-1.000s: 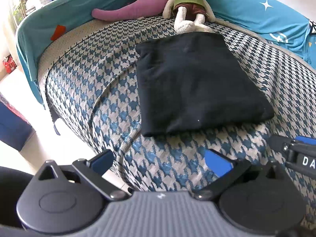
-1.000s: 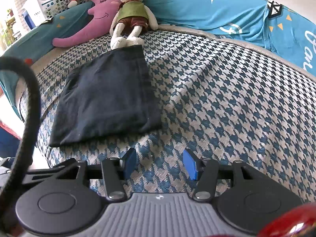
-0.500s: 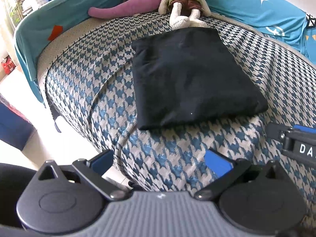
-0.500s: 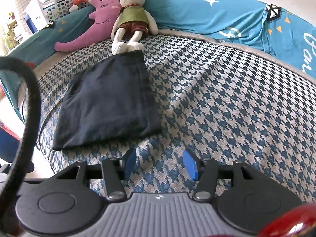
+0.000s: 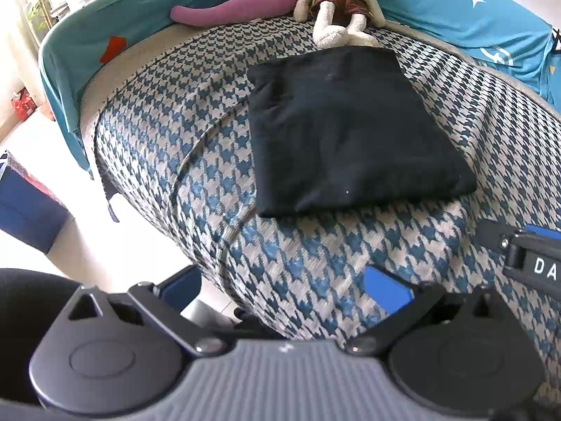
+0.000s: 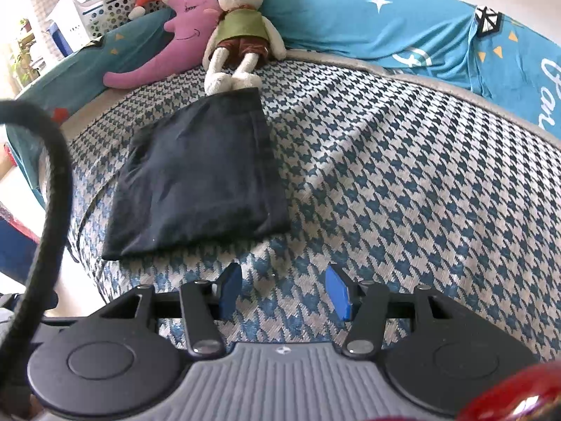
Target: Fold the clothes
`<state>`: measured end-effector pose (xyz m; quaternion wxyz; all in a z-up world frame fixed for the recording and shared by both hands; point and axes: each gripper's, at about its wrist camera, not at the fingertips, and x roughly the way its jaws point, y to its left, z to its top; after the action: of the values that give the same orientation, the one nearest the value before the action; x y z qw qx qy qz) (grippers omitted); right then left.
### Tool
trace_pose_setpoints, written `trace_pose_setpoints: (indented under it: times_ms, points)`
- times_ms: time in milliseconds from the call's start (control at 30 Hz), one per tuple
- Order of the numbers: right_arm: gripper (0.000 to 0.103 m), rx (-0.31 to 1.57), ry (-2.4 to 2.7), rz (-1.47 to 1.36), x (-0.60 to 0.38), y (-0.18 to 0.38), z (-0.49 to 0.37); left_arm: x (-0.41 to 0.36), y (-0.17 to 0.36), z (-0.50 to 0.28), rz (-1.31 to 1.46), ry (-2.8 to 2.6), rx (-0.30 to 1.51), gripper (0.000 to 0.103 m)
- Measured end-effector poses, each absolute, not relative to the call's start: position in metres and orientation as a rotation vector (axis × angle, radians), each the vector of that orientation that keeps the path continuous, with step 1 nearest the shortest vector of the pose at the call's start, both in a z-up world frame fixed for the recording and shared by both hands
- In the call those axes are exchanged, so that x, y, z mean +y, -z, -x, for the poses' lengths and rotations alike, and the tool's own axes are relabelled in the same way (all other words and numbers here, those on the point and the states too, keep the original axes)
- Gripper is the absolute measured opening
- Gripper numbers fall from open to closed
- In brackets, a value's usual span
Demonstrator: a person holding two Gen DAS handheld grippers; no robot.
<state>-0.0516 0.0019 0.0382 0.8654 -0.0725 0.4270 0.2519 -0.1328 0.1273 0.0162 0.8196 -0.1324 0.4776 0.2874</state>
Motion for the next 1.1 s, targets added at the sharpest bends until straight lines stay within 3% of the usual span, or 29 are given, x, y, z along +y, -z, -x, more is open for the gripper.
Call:
trace_pose_setpoints:
  times_ms: [1100]
  points:
    - [0.054,0.891,-0.531,0.109,-0.0045,-0.0426,0.0502,0.1223,-0.0237,0.1326,0.29,-0.604,1.009,0.103]
